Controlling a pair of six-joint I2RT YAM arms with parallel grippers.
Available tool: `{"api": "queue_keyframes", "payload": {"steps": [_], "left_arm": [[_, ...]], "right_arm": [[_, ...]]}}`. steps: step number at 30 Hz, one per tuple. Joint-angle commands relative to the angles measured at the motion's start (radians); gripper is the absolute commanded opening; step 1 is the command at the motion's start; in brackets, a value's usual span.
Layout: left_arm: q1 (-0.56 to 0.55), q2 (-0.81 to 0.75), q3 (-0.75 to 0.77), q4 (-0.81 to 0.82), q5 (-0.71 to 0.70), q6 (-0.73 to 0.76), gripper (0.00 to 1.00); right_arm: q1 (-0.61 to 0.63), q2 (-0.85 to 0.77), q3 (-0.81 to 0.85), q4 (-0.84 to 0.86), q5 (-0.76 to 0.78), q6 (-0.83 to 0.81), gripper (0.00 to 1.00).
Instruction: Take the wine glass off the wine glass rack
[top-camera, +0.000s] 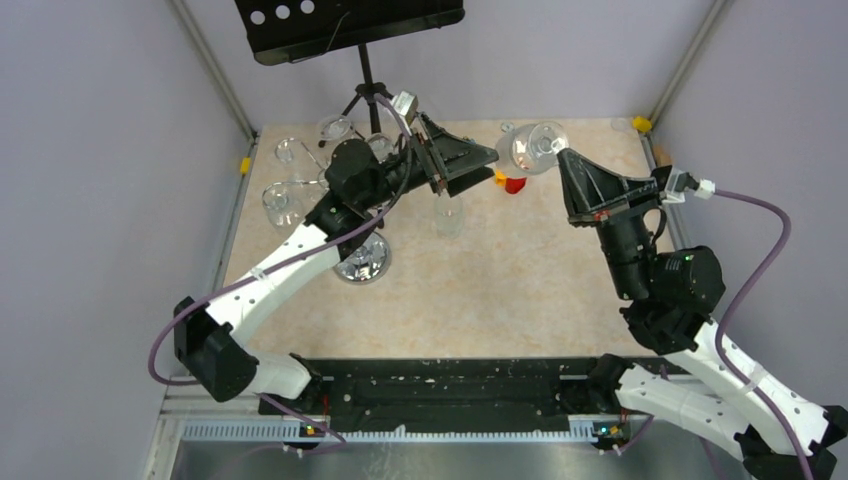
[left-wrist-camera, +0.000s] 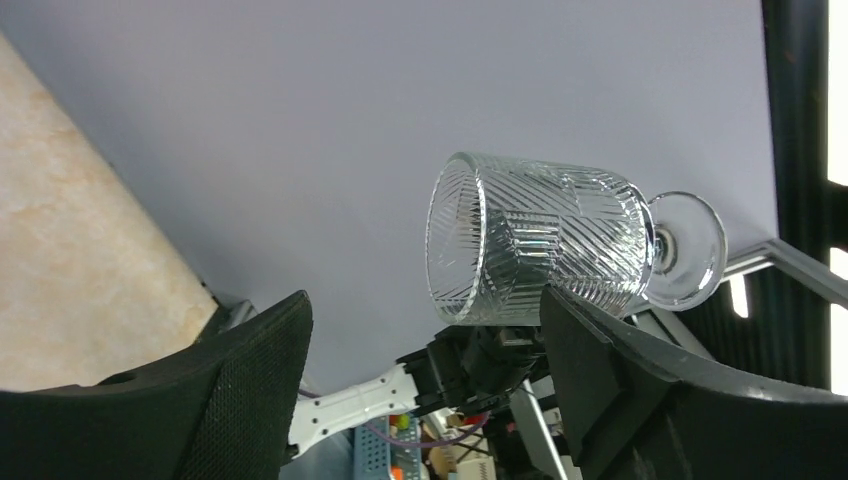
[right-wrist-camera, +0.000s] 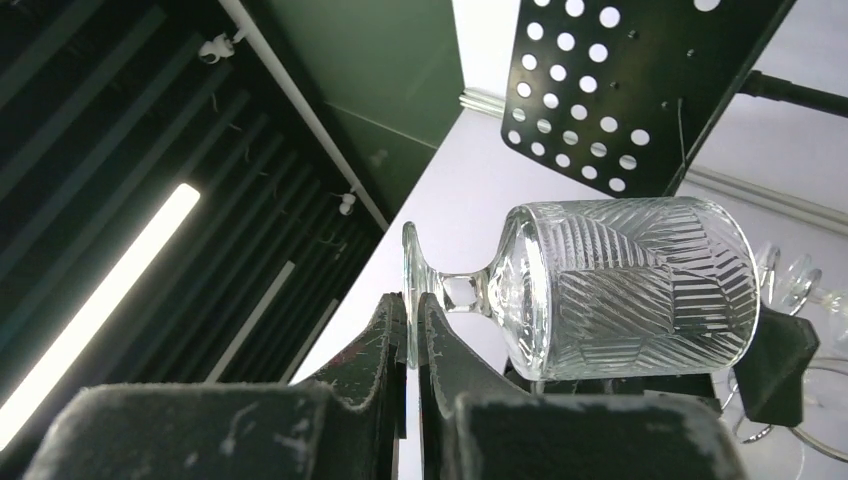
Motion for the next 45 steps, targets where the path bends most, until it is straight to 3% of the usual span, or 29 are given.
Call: {"api": "queue_keyframes", "payload": {"steps": [1, 14, 24, 39, 45], "left_arm": [[0.005, 0.021, 0.057, 0.268, 0.053, -0.173, 0.86], [0.005, -0.021, 0.015, 0.389, 0.072, -0.235, 0.68], [0.005, -0.031, 0.025, 0.477, 0.113, -0.238, 0.47], [0.004, -0.045, 0.060, 0.520, 0.200, -0.207, 0.43], [0.004, -0.048, 0.062, 0.514, 0.220, -0.195, 0.25]], "right_arm": [[-0.008, -0.007, 0.030, 0.125, -0.047, 0.041, 0.00], [-0.008, 0.001, -0.003, 0.155, -0.038, 0.074, 0.00], [-0.010, -0.020, -0.076, 0.102, 0.026, 0.157, 0.00], [-0.089, 0.000, -0.204, 0.101, 0.027, 0.347, 0.00], [-0.115, 0.013, -0.231, 0.112, 0.009, 0.396, 0.00]]}}
